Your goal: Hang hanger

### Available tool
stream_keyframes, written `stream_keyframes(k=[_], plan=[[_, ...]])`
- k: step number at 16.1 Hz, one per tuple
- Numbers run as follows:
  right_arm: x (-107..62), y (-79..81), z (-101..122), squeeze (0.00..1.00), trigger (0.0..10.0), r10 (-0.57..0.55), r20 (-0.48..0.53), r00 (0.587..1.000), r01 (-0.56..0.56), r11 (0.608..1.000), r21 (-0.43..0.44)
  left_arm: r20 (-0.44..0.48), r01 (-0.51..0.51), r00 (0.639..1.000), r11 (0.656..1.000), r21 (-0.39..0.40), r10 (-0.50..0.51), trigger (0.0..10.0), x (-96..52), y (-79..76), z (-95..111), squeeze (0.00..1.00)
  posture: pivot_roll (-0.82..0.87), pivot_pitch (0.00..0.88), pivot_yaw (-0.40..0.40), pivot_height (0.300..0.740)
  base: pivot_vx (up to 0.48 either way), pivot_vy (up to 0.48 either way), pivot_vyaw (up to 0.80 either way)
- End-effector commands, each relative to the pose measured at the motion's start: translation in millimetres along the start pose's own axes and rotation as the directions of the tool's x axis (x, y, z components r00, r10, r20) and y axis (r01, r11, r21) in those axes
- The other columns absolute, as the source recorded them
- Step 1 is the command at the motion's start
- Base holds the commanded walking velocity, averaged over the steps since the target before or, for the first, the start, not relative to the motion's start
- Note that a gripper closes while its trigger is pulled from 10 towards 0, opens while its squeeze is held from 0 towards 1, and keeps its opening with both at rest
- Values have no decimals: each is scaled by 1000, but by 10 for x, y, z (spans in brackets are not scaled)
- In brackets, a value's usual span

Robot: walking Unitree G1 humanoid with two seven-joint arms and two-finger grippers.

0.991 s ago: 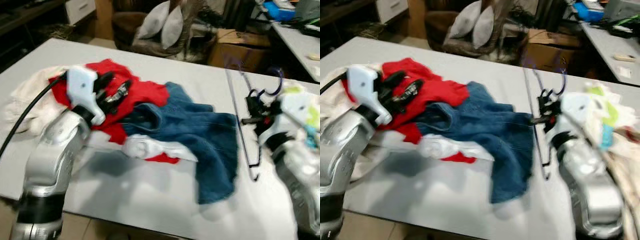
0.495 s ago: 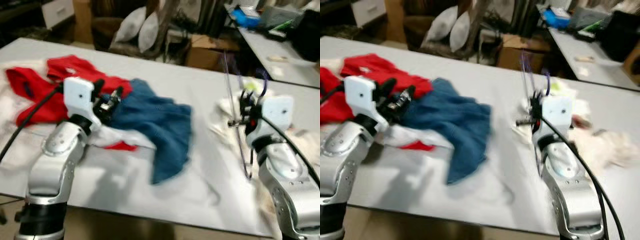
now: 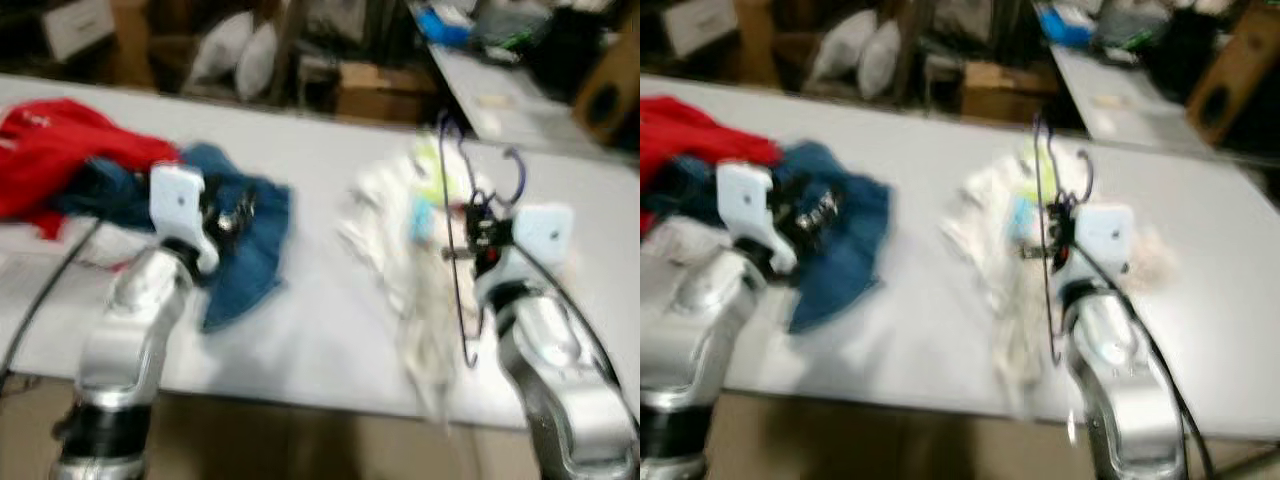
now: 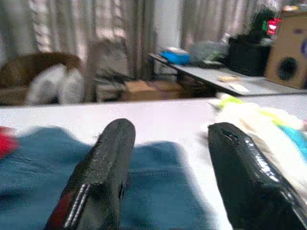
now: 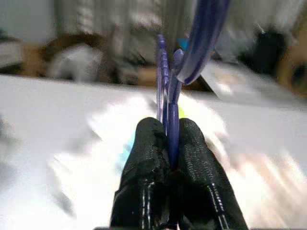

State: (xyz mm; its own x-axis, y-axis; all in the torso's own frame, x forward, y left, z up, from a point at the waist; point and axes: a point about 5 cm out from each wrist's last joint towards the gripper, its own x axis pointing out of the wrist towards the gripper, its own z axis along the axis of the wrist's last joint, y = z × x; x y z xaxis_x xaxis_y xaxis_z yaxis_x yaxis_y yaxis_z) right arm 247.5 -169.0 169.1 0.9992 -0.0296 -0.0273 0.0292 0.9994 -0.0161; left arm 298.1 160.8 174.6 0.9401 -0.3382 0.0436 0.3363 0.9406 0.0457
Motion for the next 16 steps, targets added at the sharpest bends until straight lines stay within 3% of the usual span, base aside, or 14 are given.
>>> stream_keyframes(k=[1, 6, 9, 11, 14, 16], plan=[[-9, -39, -8, 0, 10000, -11, -15, 1000, 12, 1000, 16, 20, 18, 1000, 1000, 11, -18, 10000, 31, -20, 69, 0, 0, 0, -55, 740, 0, 480, -756], [-55, -186, -59, 0, 10000, -73, -26, 997, 73, 997, -15, -11, 31, 999, 999, 21, -31, 10000, 29, 23, -29, 0, -10, 0, -38, 740, 0, 480, -767], [-71, -163, -85, 0, 10000, -61, -34, 998, 61, 998, -4, -43, 40, 998, 998, 45, -38, 10000, 1, 30, -121, 0, -14, 0, -34, 740, 0, 480, -775], [-107, -186, -154, 0, 10000, -68, -58, 996, 71, 996, 55, -59, 84, 995, 995, 56, -81, 10000, -55, -52, -189, 0, -8, 0, -48, 740, 0, 0, -734], [-174, -148, -264, 0, 10000, 29, -90, 995, -24, 998, 56, -46, 66, 997, 997, 35, -64, 10000, -82, -58, -277, 0, -16, 0, -45, 740, 0, 0, 0], [-194, -195, -280, 0, 10000, 8, -79, 997, -3, 997, 71, -41, 96, 995, 995, 29, -95, 10000, -100, -118, -285, 0, -17, 0, -48, 740, 122, 0, 0]])
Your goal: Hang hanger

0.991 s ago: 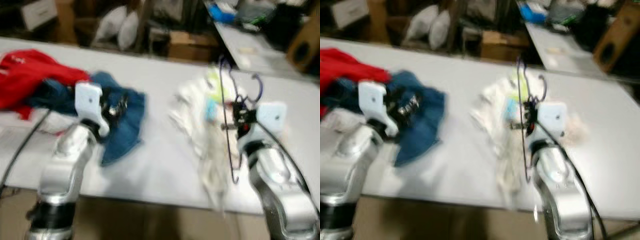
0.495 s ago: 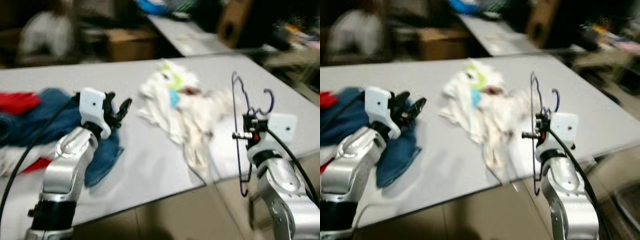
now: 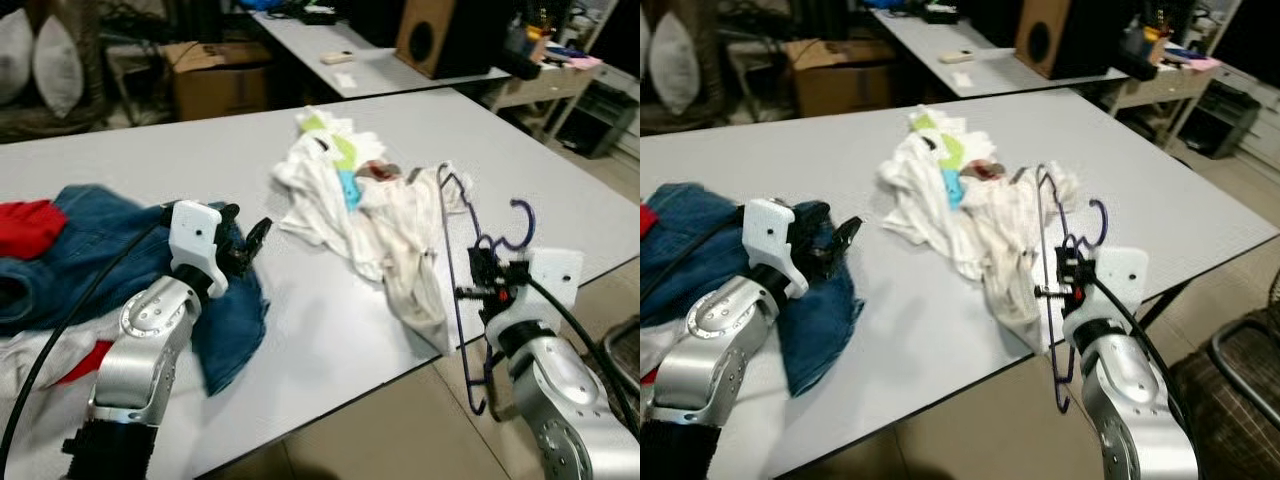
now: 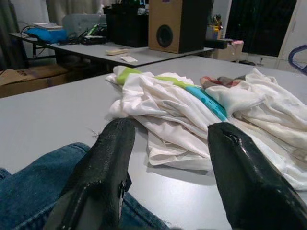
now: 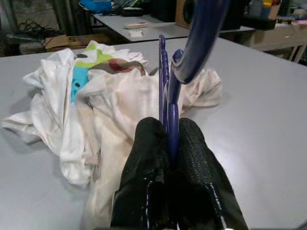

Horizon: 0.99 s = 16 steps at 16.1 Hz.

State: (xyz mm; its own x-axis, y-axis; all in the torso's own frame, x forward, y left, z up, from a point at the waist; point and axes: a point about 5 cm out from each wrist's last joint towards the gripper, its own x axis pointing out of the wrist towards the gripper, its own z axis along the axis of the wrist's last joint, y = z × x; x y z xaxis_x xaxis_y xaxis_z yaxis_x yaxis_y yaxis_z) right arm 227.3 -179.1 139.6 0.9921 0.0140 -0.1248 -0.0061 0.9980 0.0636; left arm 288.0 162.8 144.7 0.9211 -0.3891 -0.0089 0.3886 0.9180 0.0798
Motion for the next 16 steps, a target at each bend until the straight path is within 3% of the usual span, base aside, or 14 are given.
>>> stream_keyframes(k=[1, 3, 8, 10, 13, 14, 15, 16], plan=[[-6, -91, 33, 0, 10000, -36, 28, 999, 36, 999, 2, 12, 47, 999, 999, -2, -47, 10000, 10, -103, 15, 0, -20, 0, -46, 740, 270, 0, 0], [-7, -82, 39, 0, 10000, -30, 35, 999, 30, 1000, 1, 12, 55, 998, 998, -5, -55, 10000, 6, -118, 4, 0, -28, 0, -39, 740, 294, 0, 0], [-51, -177, 62, 0, 10000, -59, 60, 996, 60, 998, -21, 30, 83, 996, 997, -11, -82, 10000, 68, -190, 13, 0, -52, 0, -23, 740, 315, 0, -776], [-73, -220, 65, 0, 10000, -55, 68, 996, 58, 998, -31, 30, 86, 996, 996, -14, -85, 10000, 82, -225, 3, 0, -52, 0, -30, 740, 319, 0, -228], [-59, -237, 61, 0, 10000, 14, 58, 998, -10, 998, -54, 48, 93, 995, 996, -14, -92, 10000, 63, -245, 24, 0, -51, 0, -36, 740, 208, 0, 0], [-62, -258, 95, 0, 10000, 107, 49, 993, -103, 991, -87, 59, 115, 992, 993, 3, -115, 10000, 43, -219, 42, 0, -53, 0, -38, 740, 0, 0, 0], [-86, -299, 130, 0, 10000, 177, 42, 983, -171, 979, -113, 83, 131, 988, 991, 7, -131, 10000, 32, -175, 78, 1000, -52, 0, -39, 740, 0, 0, 0], [-126, -348, 156, 0, 10000, 234, 31, 972, -228, 965, -129, 97, 177, 979, 983, 42, -180, 10000, 24, -148, 130, 1000, -54, 0, -40, 740, 0, 0, 0]])
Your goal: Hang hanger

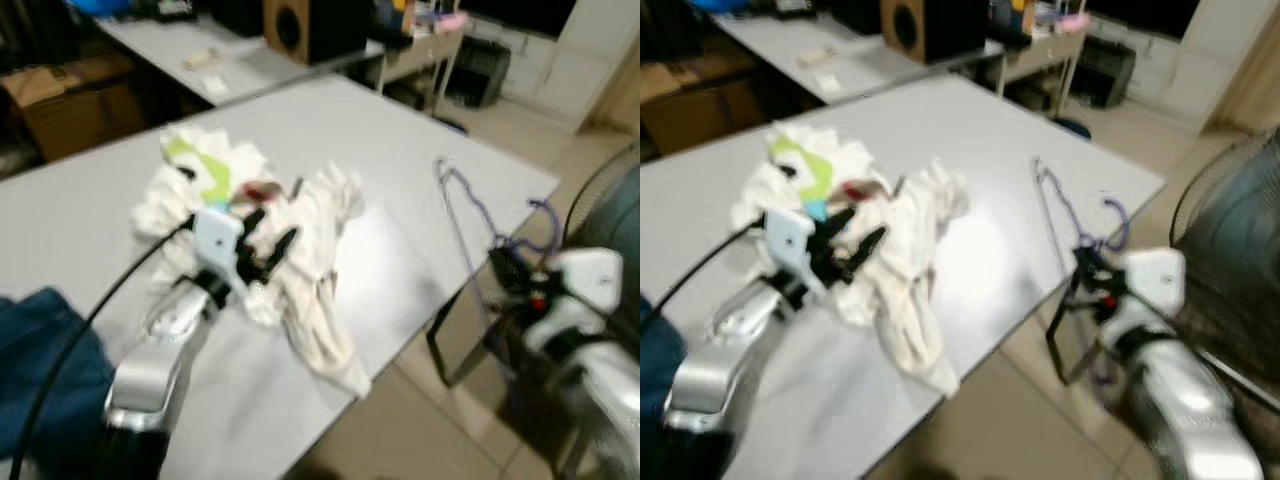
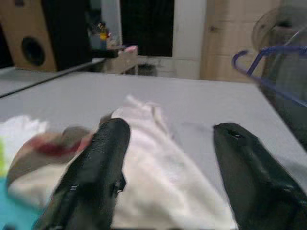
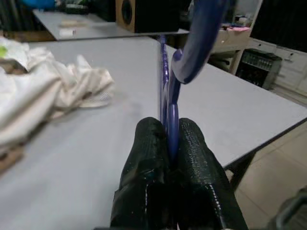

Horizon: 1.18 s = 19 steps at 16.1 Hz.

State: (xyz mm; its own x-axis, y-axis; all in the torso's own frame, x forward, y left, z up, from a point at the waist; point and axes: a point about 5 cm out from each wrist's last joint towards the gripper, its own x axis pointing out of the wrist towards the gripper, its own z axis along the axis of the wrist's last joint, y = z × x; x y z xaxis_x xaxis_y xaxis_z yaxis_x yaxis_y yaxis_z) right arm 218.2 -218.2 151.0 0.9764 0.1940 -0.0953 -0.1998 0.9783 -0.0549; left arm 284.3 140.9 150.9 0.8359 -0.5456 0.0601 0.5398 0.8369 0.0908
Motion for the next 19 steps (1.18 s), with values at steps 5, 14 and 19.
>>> stream_keyframes(k=[5, 14, 19], plan=[[-229, -116, -48, 0, 10000, 203, -67, 977, -205, 978, -27, -164, 279, 958, 888, 365, -234, 10000, 107, 95, 17, 988, -61, 0, -24, 740, 0, 0, 0], [-433, -125, -75, 0, 10000, 248, -101, 963, -252, 967, -23, -314, 324, 931, 817, 477, -186, 1804, 306, 247, -191, 0, -107, 0, 5, 740, 0, 0, 0], [-466, -113, -90, 0, 10000, 249, -104, 963, -252, 967, -19, -319, 318, 933, 791, 523, -165, 0, 370, 281, -212, 0, -116, 0, 8, 740, 0, 0, 0]])
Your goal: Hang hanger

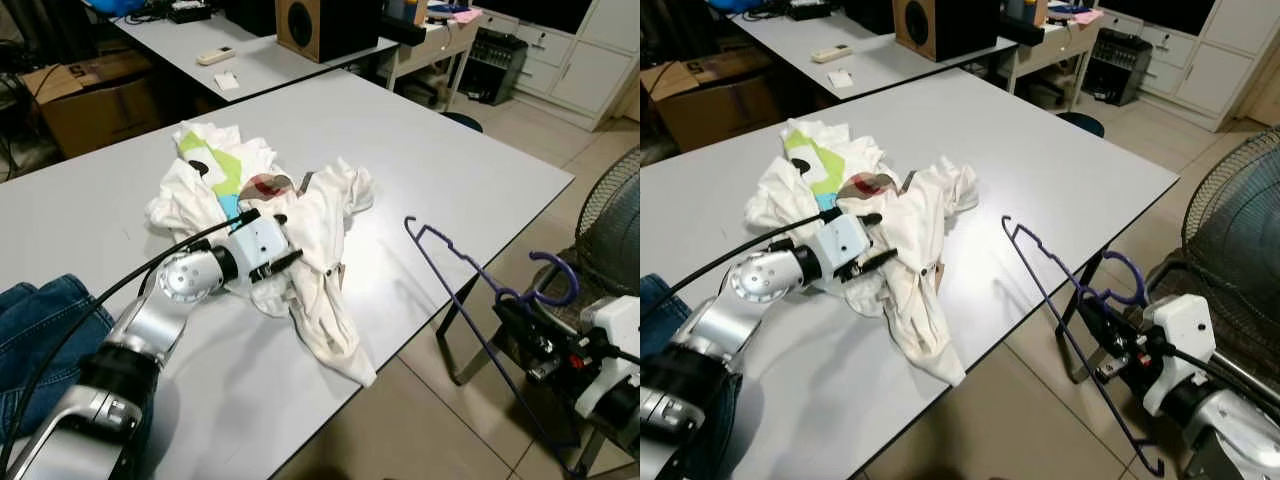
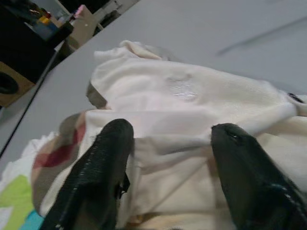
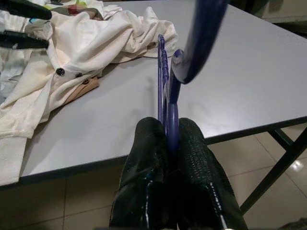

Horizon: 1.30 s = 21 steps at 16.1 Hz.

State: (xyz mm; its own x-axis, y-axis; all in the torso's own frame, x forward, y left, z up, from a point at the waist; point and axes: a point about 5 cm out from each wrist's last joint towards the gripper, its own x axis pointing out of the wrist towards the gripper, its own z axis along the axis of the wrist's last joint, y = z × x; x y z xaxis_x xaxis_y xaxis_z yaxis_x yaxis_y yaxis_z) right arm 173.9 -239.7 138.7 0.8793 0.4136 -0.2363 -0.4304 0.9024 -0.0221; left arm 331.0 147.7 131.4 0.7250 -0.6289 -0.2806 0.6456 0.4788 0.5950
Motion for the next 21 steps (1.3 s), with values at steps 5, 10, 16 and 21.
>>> stream_keyframes(k=[5, 10, 16, 21], plan=[[-18, 15, 103, 0, 10000, 26, 25, 999, -25, 999, -35, -14, 36, 999, 991, 127, -34, 0, 139, 5, 59, 0, -122, 0, 8, 740, 0, 0, 0], [-1, -4, 114, 0, 10000, 24, 27, 999, -23, 999, -41, -116, 128, 988, 965, 229, -104, 0, 104, -6, -84, 0, -119, 0, 8, 740, 0, 0, 0], [26, -39, 128, 0, 10000, 15, 34, 999, -14, 999, -46, -107, 112, 990, 970, 214, -91, 0, 114, 45, -83, 0, -114, 0, 7, 740, 0, 0, 0], [17, 47, 240, 0, 10000, 101, 84, 991, -101, 995, -9, 48, -45, 998, 999, -30, 47, 0, 220, 256, 188, 0, -116, 0, 19, 740, 0, 0, 0]])
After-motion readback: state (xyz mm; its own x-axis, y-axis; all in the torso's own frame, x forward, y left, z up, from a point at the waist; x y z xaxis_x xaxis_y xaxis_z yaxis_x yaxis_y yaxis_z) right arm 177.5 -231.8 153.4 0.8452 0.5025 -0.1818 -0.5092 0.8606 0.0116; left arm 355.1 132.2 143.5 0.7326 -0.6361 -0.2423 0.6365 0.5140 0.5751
